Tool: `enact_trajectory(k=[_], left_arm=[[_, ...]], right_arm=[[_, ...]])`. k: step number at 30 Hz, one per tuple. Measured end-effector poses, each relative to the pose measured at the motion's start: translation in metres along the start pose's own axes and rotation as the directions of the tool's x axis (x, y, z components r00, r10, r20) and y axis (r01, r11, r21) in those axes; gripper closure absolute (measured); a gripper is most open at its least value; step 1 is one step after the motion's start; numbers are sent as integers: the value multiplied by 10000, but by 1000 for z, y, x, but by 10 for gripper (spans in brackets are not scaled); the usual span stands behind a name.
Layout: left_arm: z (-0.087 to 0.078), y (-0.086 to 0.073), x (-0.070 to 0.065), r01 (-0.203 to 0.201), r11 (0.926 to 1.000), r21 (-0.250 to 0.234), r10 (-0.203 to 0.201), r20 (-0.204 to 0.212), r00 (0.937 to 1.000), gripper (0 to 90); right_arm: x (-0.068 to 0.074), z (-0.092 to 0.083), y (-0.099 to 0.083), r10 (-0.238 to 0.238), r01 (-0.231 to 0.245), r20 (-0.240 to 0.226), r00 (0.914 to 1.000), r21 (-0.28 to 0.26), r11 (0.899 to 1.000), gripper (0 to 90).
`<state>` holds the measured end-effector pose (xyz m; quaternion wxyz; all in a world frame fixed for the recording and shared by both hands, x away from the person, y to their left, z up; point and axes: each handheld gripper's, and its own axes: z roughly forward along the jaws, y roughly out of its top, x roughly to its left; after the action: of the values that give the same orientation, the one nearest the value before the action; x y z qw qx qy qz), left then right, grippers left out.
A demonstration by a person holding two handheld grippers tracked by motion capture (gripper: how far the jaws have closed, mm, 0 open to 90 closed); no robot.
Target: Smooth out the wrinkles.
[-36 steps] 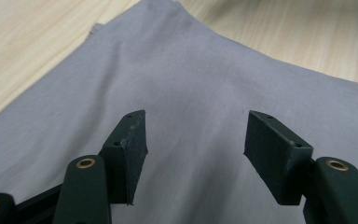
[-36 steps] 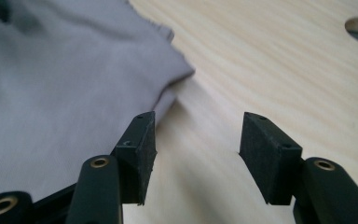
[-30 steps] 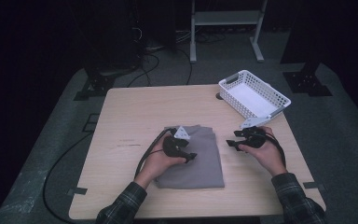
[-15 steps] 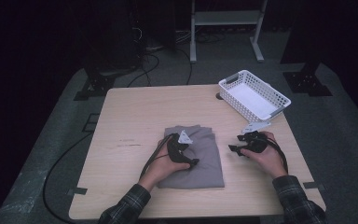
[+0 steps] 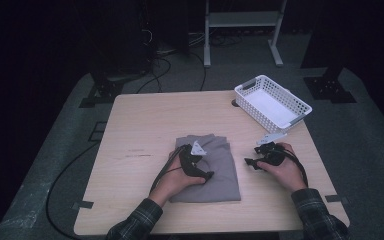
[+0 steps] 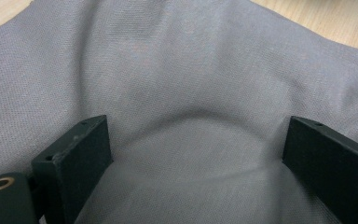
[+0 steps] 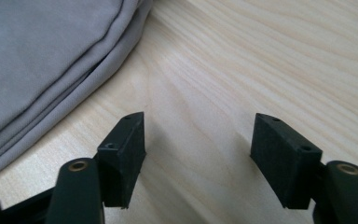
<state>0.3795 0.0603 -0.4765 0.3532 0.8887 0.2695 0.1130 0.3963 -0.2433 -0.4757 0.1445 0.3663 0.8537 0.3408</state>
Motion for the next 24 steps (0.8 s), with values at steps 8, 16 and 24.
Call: enact_trajectory(k=[8, 16, 24], left_arm=[[-7, -6, 5, -123, 9999, 122, 122, 51, 9999, 63], [-22, -20, 12, -136, 9997, 215, 134, 85, 9999, 63], [-32, -31, 17, -61, 9998, 172, 61, 15, 10000, 63]], right_arm=[[-1, 1, -3, 16, -16, 1, 10000, -132, 9999, 256], [1, 2, -8, 199, -196, 57, 9998, -461, 9987, 188], [0, 4, -10, 236, -226, 138, 9996, -671, 9975, 136]])
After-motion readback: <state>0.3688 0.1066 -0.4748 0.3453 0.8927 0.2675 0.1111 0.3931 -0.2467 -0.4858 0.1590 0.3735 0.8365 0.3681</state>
